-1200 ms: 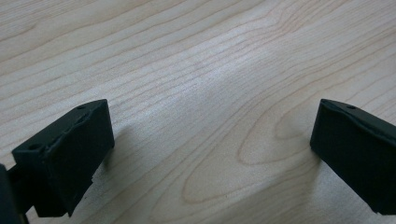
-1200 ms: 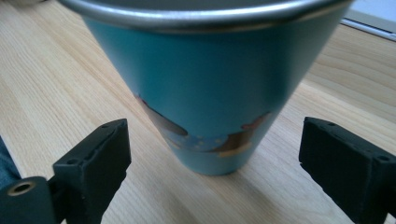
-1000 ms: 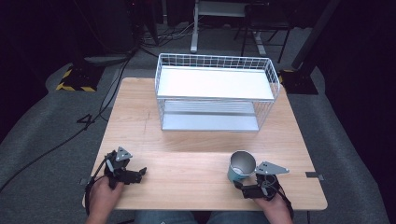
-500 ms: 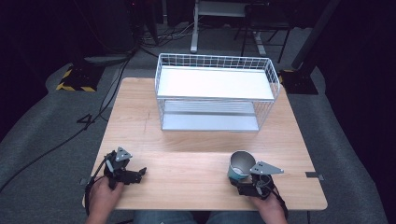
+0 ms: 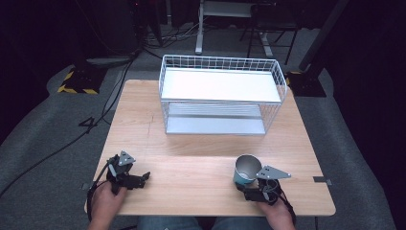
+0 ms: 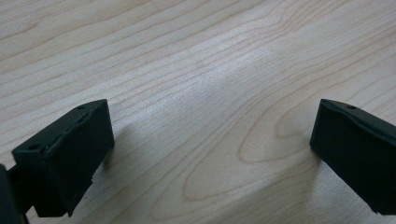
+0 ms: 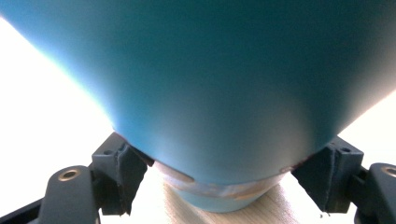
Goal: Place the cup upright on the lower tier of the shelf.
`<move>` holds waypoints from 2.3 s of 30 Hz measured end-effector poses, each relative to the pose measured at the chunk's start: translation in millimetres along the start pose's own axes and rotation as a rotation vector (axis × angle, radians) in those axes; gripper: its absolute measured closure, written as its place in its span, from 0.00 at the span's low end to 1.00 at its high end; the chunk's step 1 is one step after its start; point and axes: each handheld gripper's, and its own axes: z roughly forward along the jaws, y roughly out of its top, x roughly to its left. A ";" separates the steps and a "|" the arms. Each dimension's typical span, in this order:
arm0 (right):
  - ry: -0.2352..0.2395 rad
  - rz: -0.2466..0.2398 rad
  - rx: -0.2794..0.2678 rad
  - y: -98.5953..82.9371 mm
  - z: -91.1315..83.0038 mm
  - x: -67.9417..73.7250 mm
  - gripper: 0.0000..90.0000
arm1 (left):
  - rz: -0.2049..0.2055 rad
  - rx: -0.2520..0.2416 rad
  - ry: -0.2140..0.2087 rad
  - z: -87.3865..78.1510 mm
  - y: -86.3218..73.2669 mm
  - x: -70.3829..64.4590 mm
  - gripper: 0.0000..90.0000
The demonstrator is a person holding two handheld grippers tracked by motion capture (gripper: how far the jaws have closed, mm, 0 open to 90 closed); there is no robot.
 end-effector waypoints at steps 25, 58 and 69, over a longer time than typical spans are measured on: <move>0.003 0.034 -0.033 45.5 3.7 -5.4 0.28 | -0.001 0.000 0.001 0.1 0.1 0.0 0.00; -0.084 0.045 -0.027 116.5 53.0 -37.0 0.28 | -0.022 0.001 0.021 0.7 0.8 0.8 0.00; -0.096 0.057 -0.037 133.3 82.3 -44.1 0.28 | -0.022 0.003 0.021 0.6 0.8 0.8 0.00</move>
